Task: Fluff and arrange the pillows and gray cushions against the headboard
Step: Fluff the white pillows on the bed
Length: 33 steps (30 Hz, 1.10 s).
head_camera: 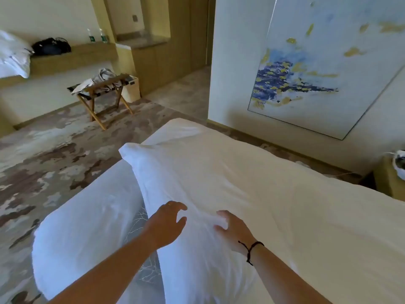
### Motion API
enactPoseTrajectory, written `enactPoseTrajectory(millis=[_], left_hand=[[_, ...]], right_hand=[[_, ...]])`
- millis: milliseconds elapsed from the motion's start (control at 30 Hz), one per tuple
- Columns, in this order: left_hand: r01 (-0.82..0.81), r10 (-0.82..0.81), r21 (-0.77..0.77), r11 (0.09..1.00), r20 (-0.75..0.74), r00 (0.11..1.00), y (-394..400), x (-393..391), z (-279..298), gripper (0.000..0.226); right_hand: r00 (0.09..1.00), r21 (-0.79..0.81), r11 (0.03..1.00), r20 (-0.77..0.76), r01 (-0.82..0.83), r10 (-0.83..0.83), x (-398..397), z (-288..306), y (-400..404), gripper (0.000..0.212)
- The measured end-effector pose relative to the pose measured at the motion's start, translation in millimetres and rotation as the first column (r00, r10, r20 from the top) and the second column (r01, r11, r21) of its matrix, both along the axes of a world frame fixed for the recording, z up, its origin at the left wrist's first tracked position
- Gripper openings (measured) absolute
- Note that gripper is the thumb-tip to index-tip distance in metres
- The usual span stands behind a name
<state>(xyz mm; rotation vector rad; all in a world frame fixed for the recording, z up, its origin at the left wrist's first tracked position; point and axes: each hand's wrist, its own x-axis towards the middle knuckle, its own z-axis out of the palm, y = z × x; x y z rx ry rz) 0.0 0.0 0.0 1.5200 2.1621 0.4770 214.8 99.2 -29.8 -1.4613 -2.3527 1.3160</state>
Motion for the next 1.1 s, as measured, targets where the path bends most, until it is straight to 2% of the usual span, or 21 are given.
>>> enactPoseTrajectory(millis=[133, 233, 300, 400, 500, 600, 700, 900, 1000, 1100], left_hand=[[0.253, -0.245, 0.018, 0.967, -0.187, 0.951, 77, -29, -28, 0.037], [0.442, -0.405, 0.02, 0.897, -0.364, 0.838, 139, -31, -46, 0.04], [0.523, -0.452, 0.047, 0.851, -0.441, 0.775, 175, -30, -57, 0.042], [0.623, -0.545, 0.001, 0.782, -0.483, 0.685, 215, -24, -72, 0.048], [0.665, -0.56, -0.009, 0.747, -0.547, 0.622, 236, -23, -96, 0.058], [0.67, -0.541, 0.024, 0.742, -0.568, 0.62, 241, -26, -117, 0.061], [0.669, -0.527, 0.093, 0.738, -0.54, 0.656, 236, -35, -143, 0.06], [0.67, -0.513, 0.12, 0.733, -0.549, 0.66, 215, -70, -183, 0.061], [0.675, -0.509, 0.143, 0.724, -0.55, 0.662, 203, -81, -192, 0.062], [0.679, -0.504, 0.156, 0.718, -0.556, 0.661, 198, -84, -192, 0.063]], right_hand=[[0.972, 0.032, 0.974, 0.075, 0.223, -0.225, -15, -10, 45, 0.053], [0.916, 0.032, 0.919, 0.072, 0.393, -0.394, -9, -19, 68, 0.054], [0.892, 0.033, 0.896, 0.083, 0.443, -0.445, -1, -24, 81, 0.055], [0.869, 0.068, 0.881, 0.146, 0.467, -0.472, 11, -34, 104, 0.054], [0.851, 0.075, 0.865, 0.151, 0.497, -0.502, 13, -47, 128, 0.052], [0.827, 0.046, 0.834, 0.111, 0.55, -0.552, 5, -66, 149, 0.05], [0.798, 0.026, 0.803, 0.1, 0.596, -0.595, -2, -88, 166, 0.052], [0.733, -0.11, 0.725, 0.126, 0.68, -0.669, -4, -118, 181, 0.092], [0.729, -0.202, 0.701, 0.175, 0.684, -0.661, -12, -123, 185, 0.105], [0.725, -0.319, 0.657, 0.183, 0.683, -0.664, -16, -126, 188, 0.093]])
